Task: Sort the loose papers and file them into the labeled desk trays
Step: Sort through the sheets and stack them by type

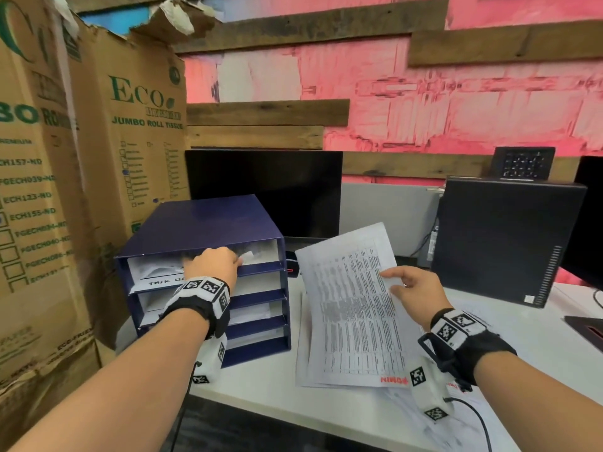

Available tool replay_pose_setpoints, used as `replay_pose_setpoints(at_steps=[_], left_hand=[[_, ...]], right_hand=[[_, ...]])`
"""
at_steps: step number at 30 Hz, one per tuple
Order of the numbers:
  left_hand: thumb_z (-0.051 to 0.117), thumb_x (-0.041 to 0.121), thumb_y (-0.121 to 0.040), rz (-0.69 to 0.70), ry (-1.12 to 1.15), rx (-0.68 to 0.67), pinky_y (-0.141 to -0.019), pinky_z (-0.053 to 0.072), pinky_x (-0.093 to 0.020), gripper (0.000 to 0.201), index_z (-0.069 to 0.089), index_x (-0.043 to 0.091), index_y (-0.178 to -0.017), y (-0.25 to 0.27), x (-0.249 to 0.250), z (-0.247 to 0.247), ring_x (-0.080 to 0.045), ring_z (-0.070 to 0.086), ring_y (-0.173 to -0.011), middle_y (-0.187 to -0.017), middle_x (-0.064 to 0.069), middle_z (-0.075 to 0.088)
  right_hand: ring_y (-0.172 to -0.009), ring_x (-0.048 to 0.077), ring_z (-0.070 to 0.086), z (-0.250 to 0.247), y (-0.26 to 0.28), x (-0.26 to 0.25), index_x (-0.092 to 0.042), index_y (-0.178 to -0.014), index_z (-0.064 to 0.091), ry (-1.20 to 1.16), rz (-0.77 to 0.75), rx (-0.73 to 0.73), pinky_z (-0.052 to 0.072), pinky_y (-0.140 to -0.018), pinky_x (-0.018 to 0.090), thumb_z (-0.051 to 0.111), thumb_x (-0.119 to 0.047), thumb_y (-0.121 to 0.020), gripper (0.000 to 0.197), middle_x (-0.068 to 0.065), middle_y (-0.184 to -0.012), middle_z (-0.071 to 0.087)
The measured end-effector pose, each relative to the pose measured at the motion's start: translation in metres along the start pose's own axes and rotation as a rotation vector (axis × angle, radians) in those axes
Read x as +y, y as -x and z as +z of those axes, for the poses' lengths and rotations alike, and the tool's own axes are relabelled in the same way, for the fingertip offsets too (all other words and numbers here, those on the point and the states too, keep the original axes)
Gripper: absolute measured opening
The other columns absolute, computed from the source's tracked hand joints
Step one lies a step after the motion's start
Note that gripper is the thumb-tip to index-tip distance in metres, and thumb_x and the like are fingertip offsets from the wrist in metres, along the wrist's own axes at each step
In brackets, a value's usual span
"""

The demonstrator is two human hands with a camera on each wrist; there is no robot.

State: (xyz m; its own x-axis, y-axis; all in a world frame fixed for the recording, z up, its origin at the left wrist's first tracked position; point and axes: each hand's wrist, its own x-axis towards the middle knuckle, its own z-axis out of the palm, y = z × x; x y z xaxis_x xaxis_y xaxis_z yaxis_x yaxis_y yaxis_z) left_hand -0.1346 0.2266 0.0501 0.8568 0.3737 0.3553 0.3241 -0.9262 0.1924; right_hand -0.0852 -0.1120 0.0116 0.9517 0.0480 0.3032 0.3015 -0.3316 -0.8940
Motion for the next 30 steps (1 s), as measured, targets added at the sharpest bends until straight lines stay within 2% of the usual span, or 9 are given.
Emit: replay_pose_setpoints(at_steps=[4,6,9,12,17,19,21,25,30], left_hand=[[0.035,0.020,-0.102,0.058,0.030,-0.151,-0.103,0.039,-0.049,0.033,0.056,0.023,-0.126,0.006,0.010,0.001,-0.030,0.054,-0.115,-0.124,-0.006,0.060],[0.030,0.027,-0.103,0.099,0.095,-0.145,-0.103,0.038,-0.050,0.034,0.055,0.018,-0.124,0.011,0.014,-0.003,-0.032,0.053,-0.115,-0.121,-0.010,0.061],[0.034,0.045,-0.099,0.166,0.364,-0.077,-0.094,0.043,-0.034,0.043,0.062,0.019,-0.118,0.026,0.024,-0.019,-0.026,0.058,-0.108,-0.112,-0.003,0.066],[0.044,0.051,-0.094,0.285,0.517,-0.110,-0.095,0.040,-0.030,0.041,0.061,0.027,-0.123,0.048,0.045,-0.043,-0.016,0.057,-0.112,-0.119,0.004,0.064],[0.071,0.042,-0.080,0.285,0.751,-0.451,-0.107,0.039,-0.037,0.089,0.018,0.027,-0.151,0.068,0.076,-0.052,-0.020,0.046,-0.130,-0.143,0.003,0.045],[0.077,0.033,-0.076,0.323,0.726,-0.451,-0.104,0.043,-0.041,0.096,0.017,0.027,-0.151,0.072,0.080,-0.056,-0.019,0.051,-0.125,-0.142,0.004,0.047],[0.077,0.027,-0.077,0.367,0.632,-0.399,-0.096,0.049,-0.035,0.075,0.039,0.023,-0.141,0.076,0.080,-0.064,-0.014,0.059,-0.111,-0.129,0.005,0.058],[0.070,0.018,-0.083,0.424,0.535,-0.346,-0.072,0.054,-0.025,0.010,0.068,0.021,-0.092,0.079,0.070,-0.070,-0.009,0.067,-0.080,-0.088,0.007,0.070],[0.070,0.008,-0.081,0.263,0.689,-0.088,-0.059,0.041,-0.025,0.029,0.057,0.024,-0.060,0.073,0.038,-0.076,-0.009,0.049,-0.057,-0.058,0.009,0.053]], right_hand=[[-0.075,-0.005,0.064,-0.014,0.009,-0.013,-0.010,-0.092,0.067,-0.060,-0.030,-0.036,0.046,-0.057,0.003,0.051,0.016,-0.086,0.031,0.002,-0.098,0.067],[-0.064,-0.003,0.064,-0.021,0.013,-0.020,-0.009,-0.088,0.067,-0.041,-0.037,-0.073,0.047,-0.055,0.007,0.052,0.016,-0.085,0.030,-0.003,-0.081,0.066],[-0.075,0.013,0.070,-0.029,0.016,-0.026,-0.016,-0.082,0.068,0.094,-0.057,-0.196,0.058,-0.069,0.026,0.055,0.012,-0.083,0.031,-0.005,-0.081,0.072],[-0.074,0.011,0.071,-0.031,0.022,-0.035,-0.017,-0.076,0.068,0.198,-0.125,-0.272,0.056,-0.071,0.028,0.057,0.009,-0.083,0.029,-0.006,-0.075,0.073],[-0.067,0.011,0.058,-0.020,0.033,-0.054,-0.020,-0.061,0.056,0.189,-0.220,-0.307,0.051,-0.073,0.026,0.056,0.012,-0.080,0.037,-0.005,-0.067,0.062],[-0.064,0.011,0.053,-0.016,0.038,-0.063,-0.019,-0.062,0.051,0.203,-0.227,-0.351,0.049,-0.070,0.025,0.056,0.012,-0.080,0.037,-0.005,-0.064,0.056],[-0.062,0.011,0.049,-0.015,0.041,-0.068,-0.018,-0.066,0.047,0.207,-0.224,-0.382,0.046,-0.068,0.026,0.054,0.013,-0.081,0.035,-0.004,-0.063,0.053],[-0.074,0.022,0.064,-0.021,0.043,-0.068,-0.018,-0.091,0.050,0.219,-0.183,-0.406,0.053,-0.079,0.034,0.063,0.002,-0.082,0.026,0.011,-0.083,0.070],[-0.079,0.013,0.069,-0.036,0.049,-0.056,-0.023,-0.117,0.051,0.362,-0.057,-0.448,0.057,-0.068,0.025,0.075,-0.010,-0.077,0.048,0.003,-0.094,0.069]])
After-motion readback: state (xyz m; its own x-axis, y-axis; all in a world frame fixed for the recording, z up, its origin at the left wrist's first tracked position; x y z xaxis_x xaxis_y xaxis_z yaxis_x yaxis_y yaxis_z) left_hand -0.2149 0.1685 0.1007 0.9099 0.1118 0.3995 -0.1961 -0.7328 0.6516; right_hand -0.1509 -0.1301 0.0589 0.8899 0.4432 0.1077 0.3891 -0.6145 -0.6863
